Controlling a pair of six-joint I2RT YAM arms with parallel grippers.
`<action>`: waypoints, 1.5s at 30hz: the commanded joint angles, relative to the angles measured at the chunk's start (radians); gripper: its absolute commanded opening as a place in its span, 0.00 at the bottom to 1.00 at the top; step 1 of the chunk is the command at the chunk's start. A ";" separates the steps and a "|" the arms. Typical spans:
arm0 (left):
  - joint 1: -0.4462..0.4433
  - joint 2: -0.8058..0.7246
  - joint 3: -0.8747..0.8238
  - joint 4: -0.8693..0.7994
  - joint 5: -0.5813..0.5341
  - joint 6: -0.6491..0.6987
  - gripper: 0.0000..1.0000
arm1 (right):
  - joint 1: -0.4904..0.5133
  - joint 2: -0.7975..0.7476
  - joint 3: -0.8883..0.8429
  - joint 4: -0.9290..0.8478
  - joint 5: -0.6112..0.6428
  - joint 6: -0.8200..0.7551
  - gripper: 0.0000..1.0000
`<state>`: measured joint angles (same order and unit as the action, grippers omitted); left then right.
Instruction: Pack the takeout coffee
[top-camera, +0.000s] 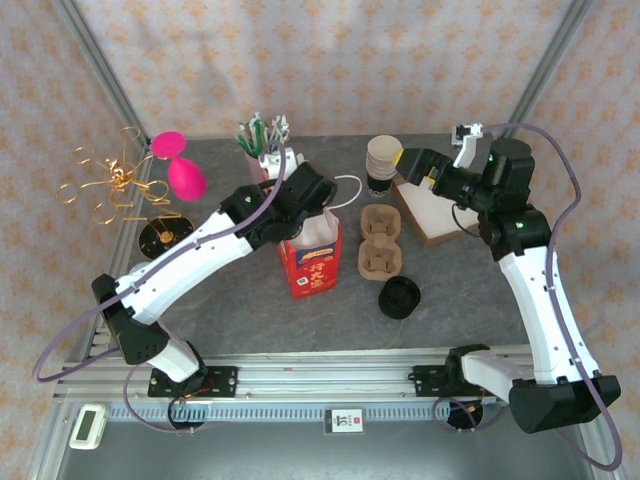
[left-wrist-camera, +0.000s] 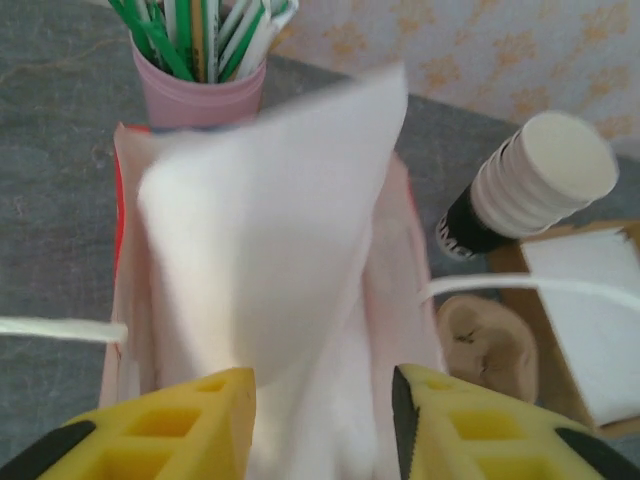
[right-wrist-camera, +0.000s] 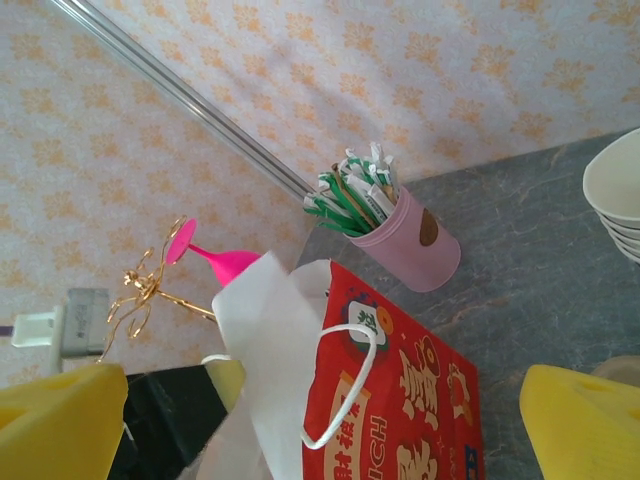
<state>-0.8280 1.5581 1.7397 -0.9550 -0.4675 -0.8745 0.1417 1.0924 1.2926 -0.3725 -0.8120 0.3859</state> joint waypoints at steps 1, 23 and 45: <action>0.048 -0.014 0.071 -0.006 0.018 0.080 0.46 | 0.009 -0.017 -0.004 0.059 -0.020 0.021 1.00; 0.111 0.046 0.127 -0.146 -0.112 0.086 0.53 | 0.009 0.003 -0.023 0.055 -0.003 0.015 1.00; 0.133 0.248 0.101 -0.114 0.085 0.204 0.05 | 0.009 0.008 -0.045 0.045 0.000 -0.002 1.00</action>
<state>-0.7063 1.7878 1.8561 -1.0451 -0.4107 -0.6998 0.1455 1.1011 1.2583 -0.3580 -0.8108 0.3927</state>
